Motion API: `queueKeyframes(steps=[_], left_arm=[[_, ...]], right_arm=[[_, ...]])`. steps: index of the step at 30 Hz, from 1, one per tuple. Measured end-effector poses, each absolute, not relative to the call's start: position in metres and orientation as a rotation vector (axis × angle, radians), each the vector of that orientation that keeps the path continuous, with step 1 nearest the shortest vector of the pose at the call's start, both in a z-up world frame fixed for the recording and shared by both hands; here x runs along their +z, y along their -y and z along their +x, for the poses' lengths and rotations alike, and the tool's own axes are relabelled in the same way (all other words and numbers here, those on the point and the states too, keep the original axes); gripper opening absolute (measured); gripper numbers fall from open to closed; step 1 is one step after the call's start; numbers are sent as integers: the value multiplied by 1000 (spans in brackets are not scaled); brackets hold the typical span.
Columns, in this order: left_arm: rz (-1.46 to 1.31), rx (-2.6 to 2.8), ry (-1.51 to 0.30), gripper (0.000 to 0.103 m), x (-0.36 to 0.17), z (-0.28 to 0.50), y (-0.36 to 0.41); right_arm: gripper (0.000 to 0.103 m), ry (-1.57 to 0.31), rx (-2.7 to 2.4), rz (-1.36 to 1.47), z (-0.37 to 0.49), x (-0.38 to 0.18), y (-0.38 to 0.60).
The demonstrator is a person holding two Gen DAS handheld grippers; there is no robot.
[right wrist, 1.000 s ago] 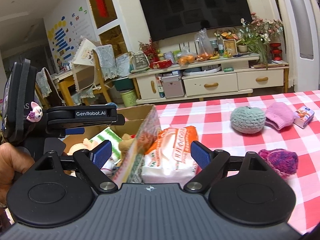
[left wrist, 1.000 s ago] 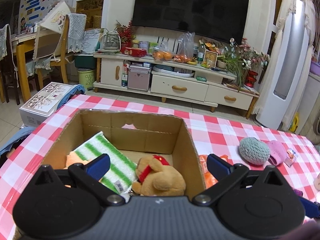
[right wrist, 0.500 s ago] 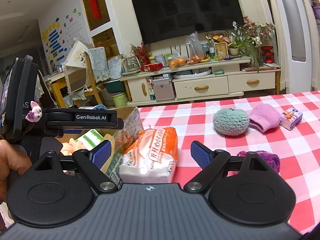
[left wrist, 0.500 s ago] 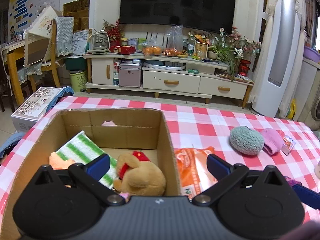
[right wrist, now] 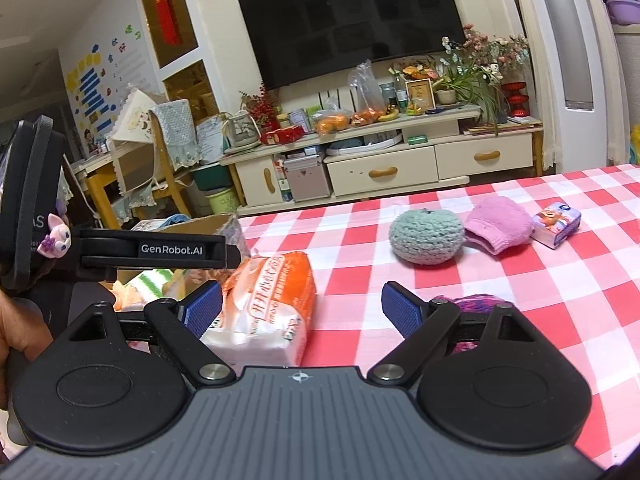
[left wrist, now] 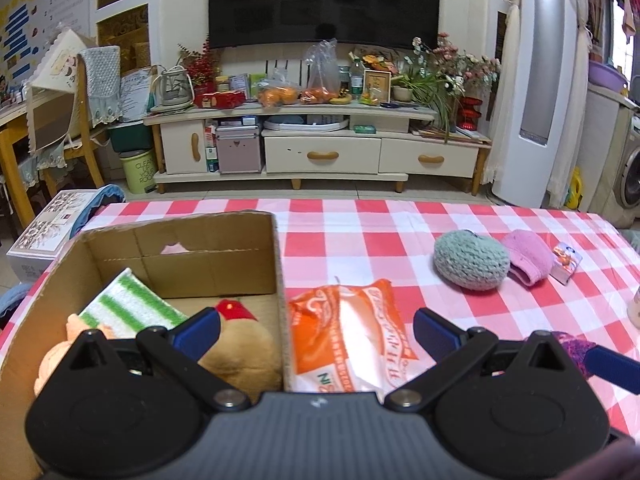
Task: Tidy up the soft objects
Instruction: 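Move both open tools toward the purple knitted plush and small tissue box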
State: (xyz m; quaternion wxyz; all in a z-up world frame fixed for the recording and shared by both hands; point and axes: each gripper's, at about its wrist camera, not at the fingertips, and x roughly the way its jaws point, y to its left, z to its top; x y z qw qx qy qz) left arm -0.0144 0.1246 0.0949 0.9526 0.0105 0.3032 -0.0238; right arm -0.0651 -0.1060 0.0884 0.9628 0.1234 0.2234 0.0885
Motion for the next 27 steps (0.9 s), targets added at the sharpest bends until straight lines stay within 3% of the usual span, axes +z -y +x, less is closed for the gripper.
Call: queueKeyframes(steps=[27], left_arm=[[82,-229,-573,102,90,-27,-58]], right_arm=[[103,-397,-67,290,-69,80,153]])
